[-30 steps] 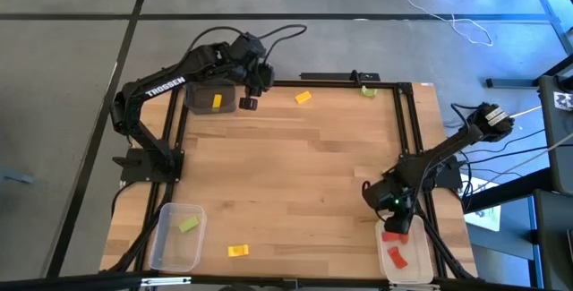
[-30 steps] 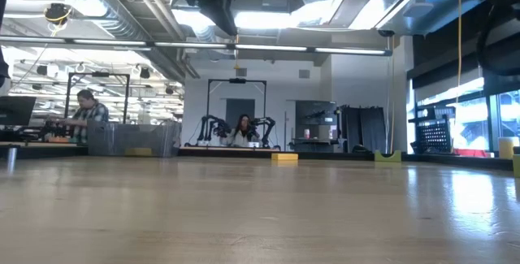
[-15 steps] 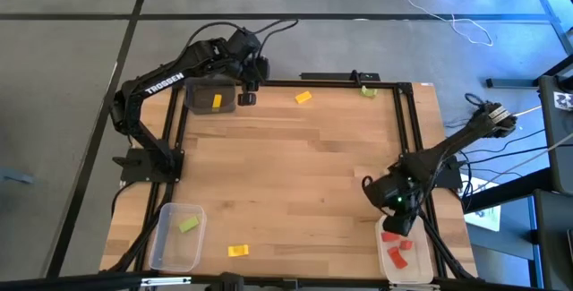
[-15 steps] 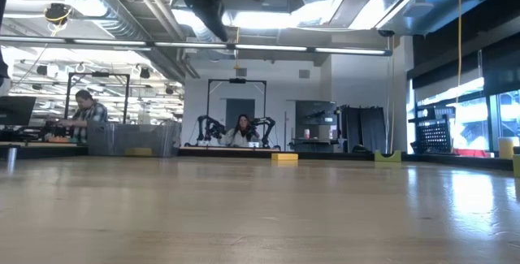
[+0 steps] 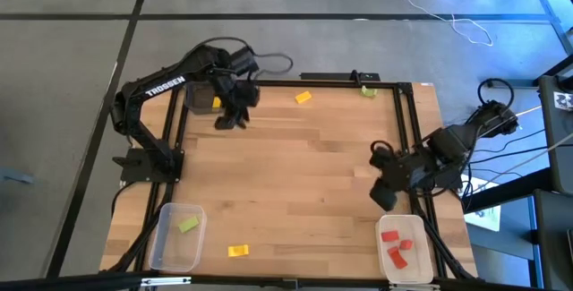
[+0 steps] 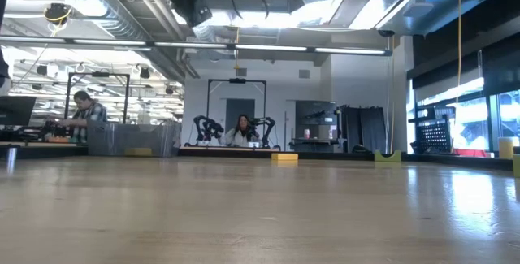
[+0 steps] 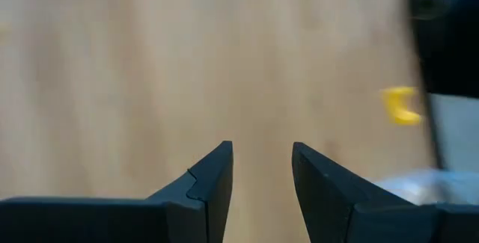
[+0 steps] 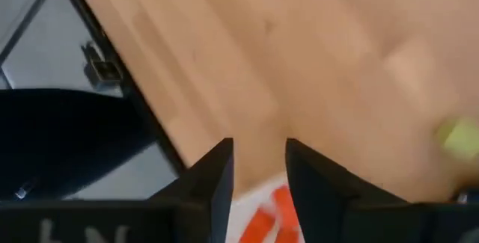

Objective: Sort & place blocks by color
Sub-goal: Put the bottom yellow block into the black bin

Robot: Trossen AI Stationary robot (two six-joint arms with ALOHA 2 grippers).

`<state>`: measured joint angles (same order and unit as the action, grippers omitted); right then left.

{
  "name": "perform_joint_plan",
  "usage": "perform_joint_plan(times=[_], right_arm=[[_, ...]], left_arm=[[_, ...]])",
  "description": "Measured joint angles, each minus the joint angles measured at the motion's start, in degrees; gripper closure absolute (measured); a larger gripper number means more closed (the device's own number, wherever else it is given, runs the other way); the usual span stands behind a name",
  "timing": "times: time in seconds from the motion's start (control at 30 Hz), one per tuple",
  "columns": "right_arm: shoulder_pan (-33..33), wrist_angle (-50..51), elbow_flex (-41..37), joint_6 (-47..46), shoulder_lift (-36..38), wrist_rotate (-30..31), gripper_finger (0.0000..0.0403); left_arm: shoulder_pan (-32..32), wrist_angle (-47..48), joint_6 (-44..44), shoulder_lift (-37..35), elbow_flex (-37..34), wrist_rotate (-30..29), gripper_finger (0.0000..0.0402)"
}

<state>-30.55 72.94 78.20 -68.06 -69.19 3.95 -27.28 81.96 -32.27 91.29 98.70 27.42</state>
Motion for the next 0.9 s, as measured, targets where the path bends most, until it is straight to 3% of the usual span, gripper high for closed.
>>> perform_joint_plan(times=[0.2, 0.43, 0.63, 0.9], right_arm=[[0.0, 0.08, 1.11, 8.66, 0.0, 12.93, 0.0281], [0.0, -0.29, 1.11, 19.99, -0.02, 25.44, 0.0281], [0.0, -3.78, 1.11, 31.4, -0.03, 27.95, 0.0281], [0.0, -6.3, 1.11, 35.47, -0.05, 28.06, 0.0281]], left_arm=[[9.02, 7.15, 0.46, 0.0, -0.17, -0.91, 0.0272], [20.39, 7.23, 19.48, 0.03, -1.09, -6.31, 0.0272], [31.44, 4.16, 41.24, 0.03, -1.14, -12.73, 0.0272], [47.78, -4.58, 65.97, 0.03, -1.14, -25.61, 0.0272]])
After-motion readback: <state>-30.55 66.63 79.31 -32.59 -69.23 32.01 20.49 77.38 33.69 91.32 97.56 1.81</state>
